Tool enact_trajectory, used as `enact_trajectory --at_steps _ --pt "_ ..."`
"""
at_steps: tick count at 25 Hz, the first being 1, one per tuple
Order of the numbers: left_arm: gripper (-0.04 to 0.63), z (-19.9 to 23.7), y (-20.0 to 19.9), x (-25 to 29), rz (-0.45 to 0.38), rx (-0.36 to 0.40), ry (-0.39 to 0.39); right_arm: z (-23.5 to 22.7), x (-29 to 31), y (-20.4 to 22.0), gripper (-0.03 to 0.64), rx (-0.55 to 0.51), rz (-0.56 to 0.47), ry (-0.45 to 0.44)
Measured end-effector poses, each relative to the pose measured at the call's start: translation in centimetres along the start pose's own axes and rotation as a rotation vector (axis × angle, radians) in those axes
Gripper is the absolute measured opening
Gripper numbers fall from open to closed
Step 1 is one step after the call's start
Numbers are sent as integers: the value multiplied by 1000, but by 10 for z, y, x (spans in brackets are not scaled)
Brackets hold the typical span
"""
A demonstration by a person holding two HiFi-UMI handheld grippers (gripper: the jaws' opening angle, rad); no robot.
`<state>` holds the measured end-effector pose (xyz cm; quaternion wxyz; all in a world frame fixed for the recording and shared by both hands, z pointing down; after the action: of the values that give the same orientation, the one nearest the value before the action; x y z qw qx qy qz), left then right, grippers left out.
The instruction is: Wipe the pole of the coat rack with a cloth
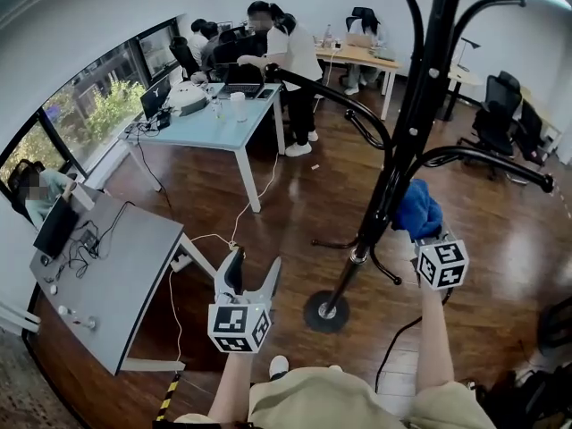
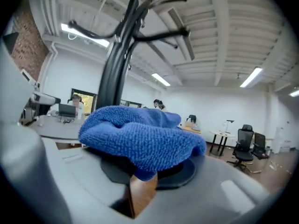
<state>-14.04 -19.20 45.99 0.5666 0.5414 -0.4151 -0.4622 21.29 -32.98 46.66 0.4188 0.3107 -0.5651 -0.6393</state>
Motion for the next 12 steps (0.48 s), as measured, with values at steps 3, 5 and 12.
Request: enact_trajectory --at_steps 3,5,12 --pt "293 0 0 7 -6 -15 29 16 -53 -25 72 -32 -42 40" --pt "293 -2 1 11 -11 -26 46 39 -76 -29 72 -98 -7 30" --pt "290 -5 5 20 -22 -45 95 150 -70 -69 72 -305 -7 -136"
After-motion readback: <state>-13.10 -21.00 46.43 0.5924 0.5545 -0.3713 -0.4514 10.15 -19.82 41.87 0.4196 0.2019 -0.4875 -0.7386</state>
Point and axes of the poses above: the fingertips, and each gripper's own axes: x forward along the fingers, z to its left, y out of its underside, the point moved 3 cm from there along -x, backward along the fingers, and after that the axes turned 5 degrees about -z, right-handed, at the moved point
